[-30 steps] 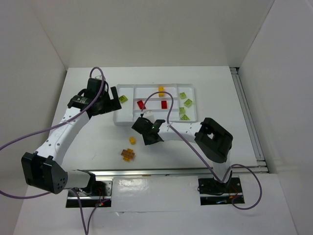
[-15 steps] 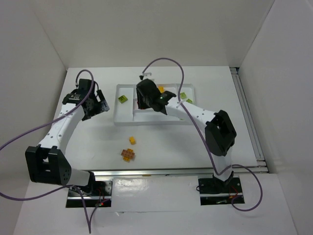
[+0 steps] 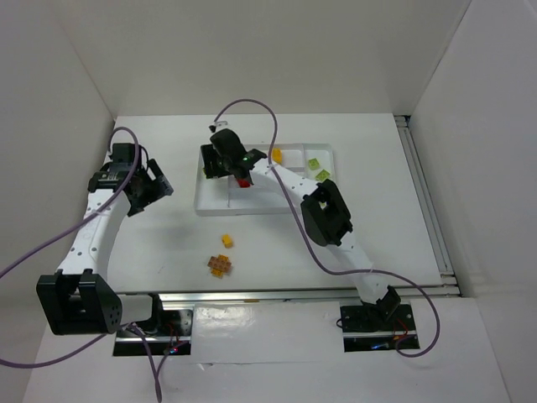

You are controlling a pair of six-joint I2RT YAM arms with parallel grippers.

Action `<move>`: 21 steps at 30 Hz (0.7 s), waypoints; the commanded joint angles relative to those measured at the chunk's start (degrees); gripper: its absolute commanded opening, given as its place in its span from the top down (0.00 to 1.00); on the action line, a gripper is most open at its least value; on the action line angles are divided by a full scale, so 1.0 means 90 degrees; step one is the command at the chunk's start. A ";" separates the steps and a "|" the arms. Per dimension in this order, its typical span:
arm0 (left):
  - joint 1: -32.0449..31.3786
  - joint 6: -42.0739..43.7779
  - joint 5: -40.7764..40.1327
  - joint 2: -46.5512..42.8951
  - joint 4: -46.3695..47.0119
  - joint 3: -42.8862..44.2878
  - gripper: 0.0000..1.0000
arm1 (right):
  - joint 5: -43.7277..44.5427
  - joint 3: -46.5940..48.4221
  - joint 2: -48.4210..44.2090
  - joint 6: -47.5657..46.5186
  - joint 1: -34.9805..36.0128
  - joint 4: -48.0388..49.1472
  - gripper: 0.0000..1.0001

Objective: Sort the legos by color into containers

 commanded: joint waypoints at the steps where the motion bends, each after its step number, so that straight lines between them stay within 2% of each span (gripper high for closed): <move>1: 0.0144 0.0042 0.0172 -0.0129 0.0006 -0.0062 0.04 | -0.0268 0.0825 0.0107 -0.0156 0.0043 -0.0030 0.31; 3: 0.0144 0.0042 0.0172 -0.0129 0.0006 -0.0063 0.04 | -0.0133 0.0759 -0.0096 -0.0253 0.0043 -0.0088 0.27; 6: 0.0144 0.0042 0.0239 -0.0129 0.0075 -0.0121 0.04 | 0.0189 0.0077 -0.0603 -0.0401 0.0121 0.0048 0.27; 7: 0.0144 0.0042 0.0240 -0.0129 0.0075 -0.0179 0.04 | 0.0306 -0.0187 -0.1060 -0.0401 0.0121 0.0145 0.29; 10: 0.0144 0.0042 0.0308 -0.0129 0.0075 -0.0248 0.04 | 0.0375 -0.1796 -0.1969 -0.0401 0.0121 0.0506 0.40; 12: 0.0144 0.0042 0.0308 -0.0129 0.0133 -0.0248 0.05 | 0.0288 -0.3101 -0.2878 -0.0401 0.0198 0.0703 0.41; 14: 0.0144 0.0042 0.0308 -0.0129 0.0133 -0.0248 0.05 | 0.0133 -0.4187 -0.3550 -0.0517 0.0423 0.0800 0.34; 17: 0.0203 0.0042 0.0308 -0.0129 0.0133 -0.0248 0.05 | -0.0130 -0.4807 -0.3866 -0.0518 0.0833 0.0665 0.11; 21: 0.0203 0.0100 0.0308 -0.0129 0.0133 -0.0190 0.05 | -0.0132 -0.5247 -0.3780 -0.0518 0.1389 0.0595 0.10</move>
